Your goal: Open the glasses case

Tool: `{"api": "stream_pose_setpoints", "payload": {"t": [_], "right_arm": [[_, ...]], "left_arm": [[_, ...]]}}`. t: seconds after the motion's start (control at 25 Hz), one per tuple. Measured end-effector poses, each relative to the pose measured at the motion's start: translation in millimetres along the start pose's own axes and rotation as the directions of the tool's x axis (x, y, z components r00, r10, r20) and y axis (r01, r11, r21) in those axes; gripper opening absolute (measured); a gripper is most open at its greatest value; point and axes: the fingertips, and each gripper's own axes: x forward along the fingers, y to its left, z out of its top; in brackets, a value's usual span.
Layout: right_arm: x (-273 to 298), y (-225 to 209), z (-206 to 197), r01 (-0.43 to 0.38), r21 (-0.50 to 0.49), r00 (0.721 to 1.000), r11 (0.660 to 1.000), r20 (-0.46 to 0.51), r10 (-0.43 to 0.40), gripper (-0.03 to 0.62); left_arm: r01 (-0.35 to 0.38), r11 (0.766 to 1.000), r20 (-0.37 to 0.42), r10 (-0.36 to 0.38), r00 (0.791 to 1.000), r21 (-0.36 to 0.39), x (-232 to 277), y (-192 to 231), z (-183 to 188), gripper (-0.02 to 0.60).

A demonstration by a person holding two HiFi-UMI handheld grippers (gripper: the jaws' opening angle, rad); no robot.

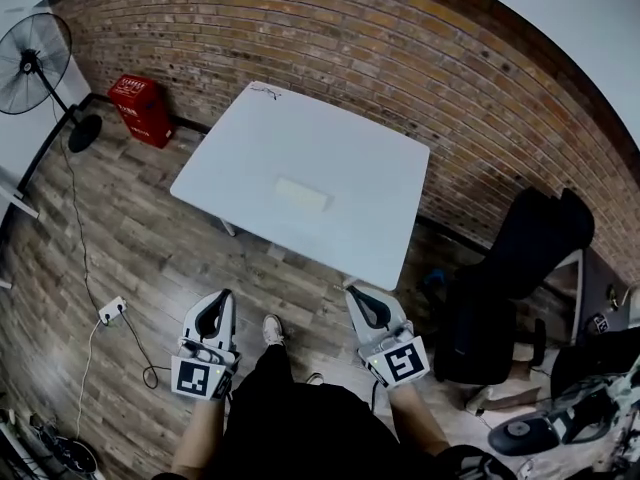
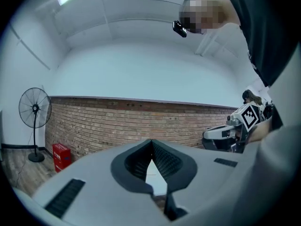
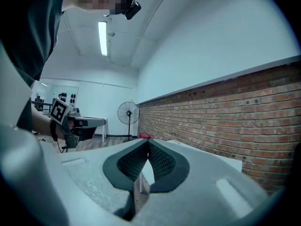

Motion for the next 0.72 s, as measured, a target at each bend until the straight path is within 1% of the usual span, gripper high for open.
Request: {"api": "stream_pose_setpoints", "payload": {"t": [0.12, 0.2, 0.32, 0.4, 0.48, 0.56, 0.72], "right_arm": [[44.7, -10.9, 16.9, 0.014, -0.013, 1.000, 1.000, 0.003, -0.014, 0.005], [66.2, -15.7, 27.8, 0.028, -0.016, 1.000, 0.999, 0.003, -0.028, 0.005], [87.7, -24.1, 35.3, 0.060, -0.022, 0.998, 0.998, -0.010, -0.060, 0.005], [95.2, -29.3, 34.3, 0.078, -0.015, 0.997, 0.997, -0.026, -0.078, 0.005], [98.7, -35.1, 32.8, 0.090, -0.011, 0.995, 0.996, -0.033, -0.090, 0.005], [102.4, -44.2, 34.6, 0.104, -0.015, 0.994, 0.994, -0.025, -0.104, 0.005], [107.9, -67.8, 30.8, 0.128, -0.022, 0.989, 0.991, -0.064, -0.130, 0.005]], "left_arm": [[0.015, 0.999, -0.012, -0.015, 1.000, -0.033, 28.3, 37.4, -4.6, 0.006], [0.037, 0.998, -0.018, -0.038, 0.999, -0.042, 46.0, 56.8, -3.3, 0.006], [0.094, 0.995, 0.029, -0.093, 0.995, -0.028, 77.7, 77.0, 11.7, 0.006], [0.105, 0.993, 0.032, -0.104, 0.994, -0.047, 93.7, 88.3, 8.7, 0.006], [0.111, 0.992, 0.004, -0.111, 0.994, -0.066, 104.5, 92.5, -3.1, 0.006], [0.140, 0.988, -0.009, -0.141, 0.990, -0.066, 117.5, 88.8, -9.0, 0.006], [0.185, 0.979, -0.027, -0.188, 0.982, -0.083, 146.2, 77.9, -18.5, 0.006]]}}
